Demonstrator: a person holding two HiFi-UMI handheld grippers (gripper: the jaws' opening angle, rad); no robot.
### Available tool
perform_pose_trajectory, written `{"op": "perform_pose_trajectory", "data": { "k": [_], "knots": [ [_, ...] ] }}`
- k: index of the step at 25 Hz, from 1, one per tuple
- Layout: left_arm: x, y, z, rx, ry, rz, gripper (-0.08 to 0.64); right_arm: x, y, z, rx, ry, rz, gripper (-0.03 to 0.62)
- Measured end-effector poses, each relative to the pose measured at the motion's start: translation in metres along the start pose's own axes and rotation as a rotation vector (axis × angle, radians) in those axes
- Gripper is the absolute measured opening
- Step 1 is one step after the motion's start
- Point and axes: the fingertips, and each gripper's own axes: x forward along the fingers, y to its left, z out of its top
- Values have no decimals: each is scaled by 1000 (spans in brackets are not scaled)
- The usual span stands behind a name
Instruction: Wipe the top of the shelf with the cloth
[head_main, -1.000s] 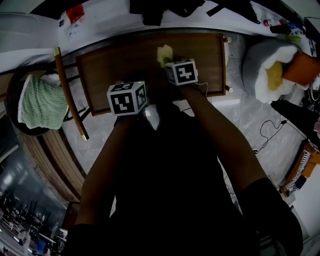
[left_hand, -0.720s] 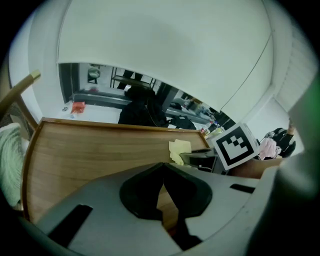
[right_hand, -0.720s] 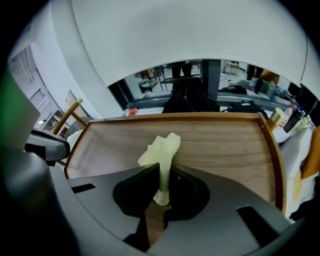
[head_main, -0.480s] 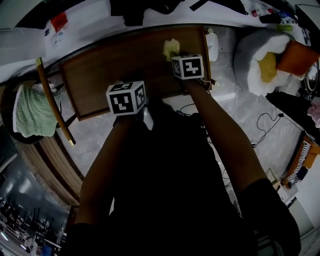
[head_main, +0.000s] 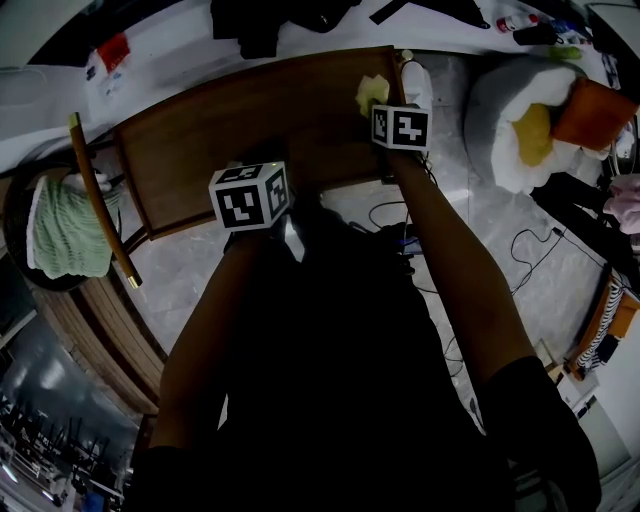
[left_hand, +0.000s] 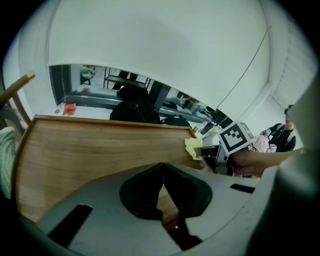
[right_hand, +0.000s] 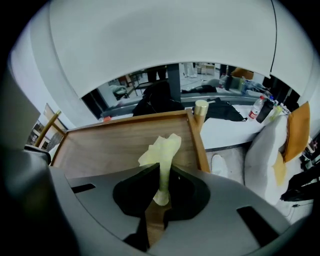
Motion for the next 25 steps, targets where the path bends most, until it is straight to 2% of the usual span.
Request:
{"op": "perform_pose_trajectory", "data": {
  "k": [8, 15, 19, 22, 25],
  "knots": [
    [-2, -1, 0, -8, -5, 8, 11, -5, -35, 2, 57, 18, -94, 41],
    [-15, 9, 2, -1, -13, -1, 11, -9, -32, 4, 98, 27, -129, 41],
    [-30, 27, 3, 0, -26, -6, 11, -20, 8, 19, 125, -48, -68, 41],
    [-46, 41, 0, -3, -24, -19, 11, -31, 62, 34, 122, -108, 39, 41],
    [-68, 58, -1, 17, -29, -22, 11, -38, 122, 41, 77, -129, 128, 41]
  ]
}}
